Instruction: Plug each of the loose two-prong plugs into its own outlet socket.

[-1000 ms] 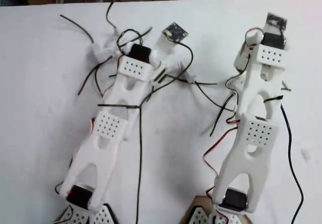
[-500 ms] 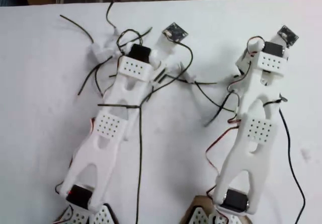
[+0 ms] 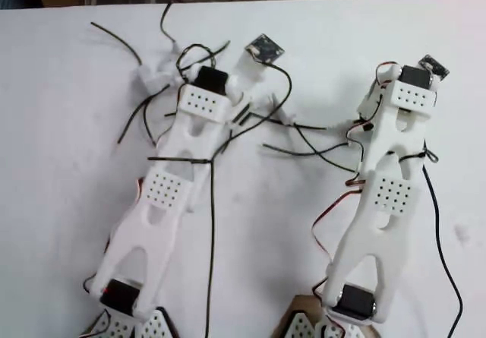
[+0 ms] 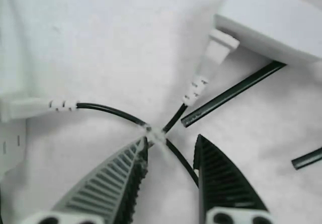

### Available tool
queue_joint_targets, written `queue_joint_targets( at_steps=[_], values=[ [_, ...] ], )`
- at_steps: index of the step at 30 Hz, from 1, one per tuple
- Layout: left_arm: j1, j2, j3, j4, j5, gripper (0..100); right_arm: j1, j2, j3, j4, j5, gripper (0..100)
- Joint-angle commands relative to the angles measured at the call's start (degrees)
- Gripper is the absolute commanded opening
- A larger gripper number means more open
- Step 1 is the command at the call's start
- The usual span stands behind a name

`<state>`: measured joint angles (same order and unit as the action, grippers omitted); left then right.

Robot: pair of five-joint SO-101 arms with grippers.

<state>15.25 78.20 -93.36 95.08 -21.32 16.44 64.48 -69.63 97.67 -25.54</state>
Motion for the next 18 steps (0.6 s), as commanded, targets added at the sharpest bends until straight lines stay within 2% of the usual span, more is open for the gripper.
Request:
queue_joint_targets(
  at_steps=[1, 5, 10, 15, 18],
  values=[
    [0.4, -0.92, -1.93, -0.97, 0.44, 17, -0.04, -4.26, -3.43, 1.1, 3.69, 23.3],
    [0.4, -0.92, -1.93, -0.97, 0.44, 17, -0.22, -7.87, -2.73, 1.19, 7.56, 27.2],
    [0.4, -0.92, -1.93, -0.97, 0.44, 17, -0.13, -13.41, 7.56, 1.19, 8.53, 27.5],
    [0.4, -0.92, -1.93, -0.97, 0.44, 17, -0.22, -23.16, 21.27, 1.19, 20.4, 27.3],
    [0.4, -0.92, -1.93, -0.97, 0.44, 17, 0.04, -28.62, 29.27, 1.19, 24.26, 27.3]
  ],
)
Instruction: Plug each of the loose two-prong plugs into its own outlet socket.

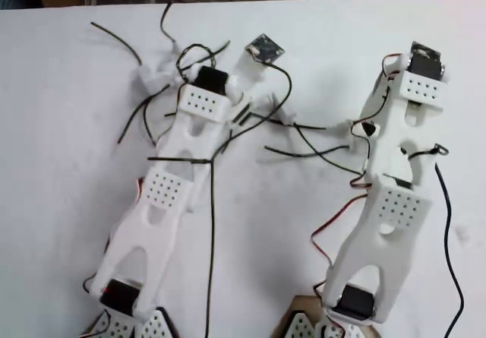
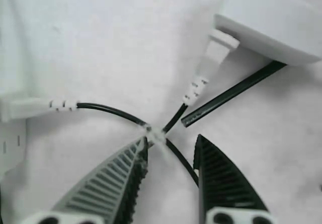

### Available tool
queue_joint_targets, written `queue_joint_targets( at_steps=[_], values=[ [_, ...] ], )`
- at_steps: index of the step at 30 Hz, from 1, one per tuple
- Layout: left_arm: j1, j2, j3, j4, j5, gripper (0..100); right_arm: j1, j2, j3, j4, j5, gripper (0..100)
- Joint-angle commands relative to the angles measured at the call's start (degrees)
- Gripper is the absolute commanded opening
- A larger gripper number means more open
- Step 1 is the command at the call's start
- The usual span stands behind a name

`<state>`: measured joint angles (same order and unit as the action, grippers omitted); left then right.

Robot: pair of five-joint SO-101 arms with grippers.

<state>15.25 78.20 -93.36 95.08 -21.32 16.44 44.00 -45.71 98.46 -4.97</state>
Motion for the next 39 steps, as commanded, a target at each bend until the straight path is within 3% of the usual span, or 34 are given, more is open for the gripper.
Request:
queue_joint_targets(
  at_steps=[1, 6, 8, 17, 23, 35, 39],
  values=[
    [0.4, -0.92, -1.93, -0.97, 0.44, 17, 0.22, -9.89, 6.95, 0.4, 4.84, 27.3],
    [0.4, -0.92, -1.93, -0.97, 0.53, 17, 1.1, -17.19, 9.58, 0.31, 6.86, 27.3],
    [0.4, -0.92, -1.85, -0.97, 0.53, 17, 1.1, -18.51, 10.11, 0.31, 4.48, 27.3],
    [0.4, -0.84, -1.85, -0.97, 0.44, 17, -2.15, -9.8, 9.67, 0.04, -36.66, 27.5],
    [0.4, -0.84, -1.85, -0.97, 0.35, 17, -4.35, -1.27, 8.79, -1.01, -50.73, 27.5],
    [0.4, -0.84, -1.85, -0.97, 0.26, 17, 1.54, 11.38, -8.44, -1.19, -51.08, 27.3],
    [0.4, -0.84, -1.85, -0.97, 0.26, 17, 1.27, 11.21, -12.66, 0.04, -43.87, 27.3]
  ],
)
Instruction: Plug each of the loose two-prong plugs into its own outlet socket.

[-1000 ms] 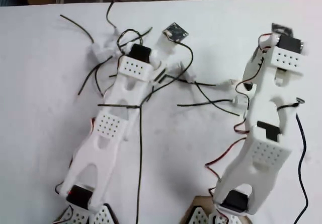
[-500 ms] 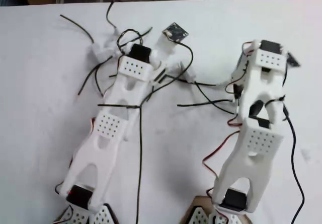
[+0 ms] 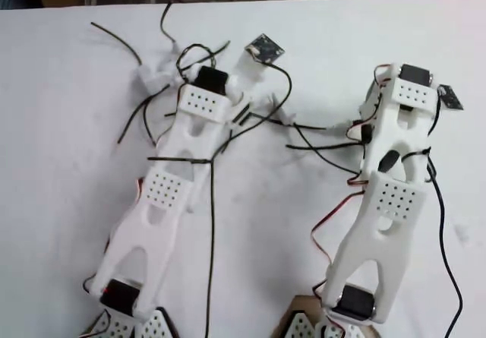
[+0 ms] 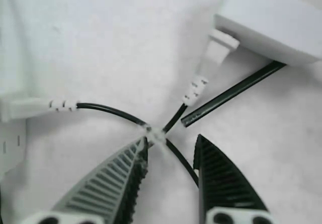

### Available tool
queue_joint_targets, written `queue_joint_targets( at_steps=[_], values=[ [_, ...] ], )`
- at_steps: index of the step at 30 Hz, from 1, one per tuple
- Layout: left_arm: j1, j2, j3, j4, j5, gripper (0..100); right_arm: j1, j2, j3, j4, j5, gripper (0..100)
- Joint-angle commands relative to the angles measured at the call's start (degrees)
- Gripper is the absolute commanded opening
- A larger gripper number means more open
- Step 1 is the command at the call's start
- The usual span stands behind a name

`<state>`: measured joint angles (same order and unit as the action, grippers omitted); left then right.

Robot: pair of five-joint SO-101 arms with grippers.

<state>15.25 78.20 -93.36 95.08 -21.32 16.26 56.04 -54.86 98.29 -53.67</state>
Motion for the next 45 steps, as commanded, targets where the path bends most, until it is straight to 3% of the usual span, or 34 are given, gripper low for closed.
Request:
queue_joint_targets(
  at_steps=[1, 9, 14, 25, 29, 34, 40, 45],
  values=[
    [0.4, -0.84, -1.85, -0.97, 0.26, 17, 1.36, -1.8, -3.87, 0.22, 6.95, 27.3],
    [0.4, -0.84, -1.85, -0.97, 0.18, 17, 1.19, -9.89, -4.22, -0.31, 7.82, 27.2],
    [0.4, -0.84, -1.85, -0.97, 0.18, 17, 2.42, -5.85, -3.96, -5.41, 1.85, 27.2],
    [0.4, -0.84, -1.85, -0.97, 0.18, 17, 5.05, 4.44, -4.31, -8.75, 1.58, 26.9],
    [0.4, -0.84, -1.85, -0.97, 0.18, 17, 6.46, 3.12, -4.31, -2.77, 1.76, 16.3],
    [0.4, -0.84, -1.85, -0.97, 0.18, 17, 6.46, -0.75, -4.31, -0.57, 14.15, 2.6],
    [0.4, -0.84, -2.02, -0.97, 0.44, 17, 2.95, -7.43, -4.04, 0.13, 27.43, 1.9],
    [-0.04, -0.84, -2.2, -0.97, 0.44, 17, -0.4, -16.13, -1.14, 0.31, 31.3, 1.9]
  ],
)
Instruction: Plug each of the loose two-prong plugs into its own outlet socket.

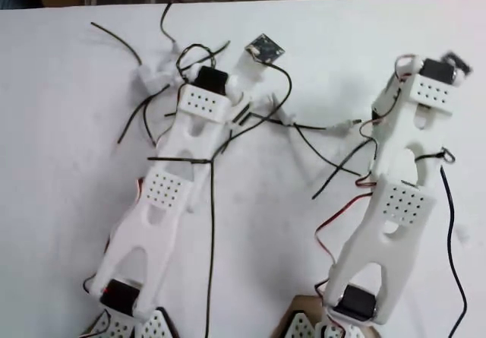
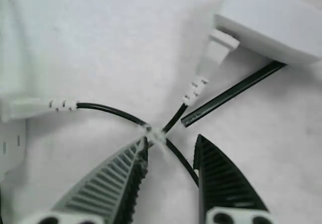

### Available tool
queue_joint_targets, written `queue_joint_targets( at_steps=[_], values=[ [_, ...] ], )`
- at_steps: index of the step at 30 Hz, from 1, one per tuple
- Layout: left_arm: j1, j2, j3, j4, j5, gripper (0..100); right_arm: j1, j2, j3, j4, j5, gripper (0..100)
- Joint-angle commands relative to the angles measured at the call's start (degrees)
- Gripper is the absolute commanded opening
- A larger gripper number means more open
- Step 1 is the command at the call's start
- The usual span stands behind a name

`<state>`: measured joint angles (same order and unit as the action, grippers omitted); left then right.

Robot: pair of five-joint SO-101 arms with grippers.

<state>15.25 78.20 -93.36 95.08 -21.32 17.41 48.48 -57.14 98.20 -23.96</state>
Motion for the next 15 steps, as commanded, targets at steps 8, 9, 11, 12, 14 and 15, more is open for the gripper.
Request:
queue_joint_targets(
  at_steps=[8, 9, 11, 12, 14, 15],
  values=[
    [-0.84, -1.19, -2.29, -1.05, 0.53, 17, -10.68, -30.29, 21.36, 0.4, 0.53, 1.9],
    [-1.1, -1.19, -2.29, -1.05, 0.53, 17, -12.35, -32.57, 24.7, 0.4, -1.05, 1.9],
    [-1.54, -1.36, -2.29, -0.97, 0.53, 17, -15.87, -36.44, 31.12, 0.13, -4.66, 2.0],
    [-1.8, -1.36, -2.29, -0.97, 0.53, 17, -17.71, -37.76, 33.76, -0.13, -5.8, 2.2],
    [-2.33, -1.45, -2.29, -0.88, 0.53, 17, -20.79, -39.16, 36.22, -1.8, -6.07, 2.7],
    [-2.33, -1.45, -2.29, -0.62, 0.53, 17, -21.49, -39.43, 36.4, -2.07, -5.71, 2.6]
  ],
)
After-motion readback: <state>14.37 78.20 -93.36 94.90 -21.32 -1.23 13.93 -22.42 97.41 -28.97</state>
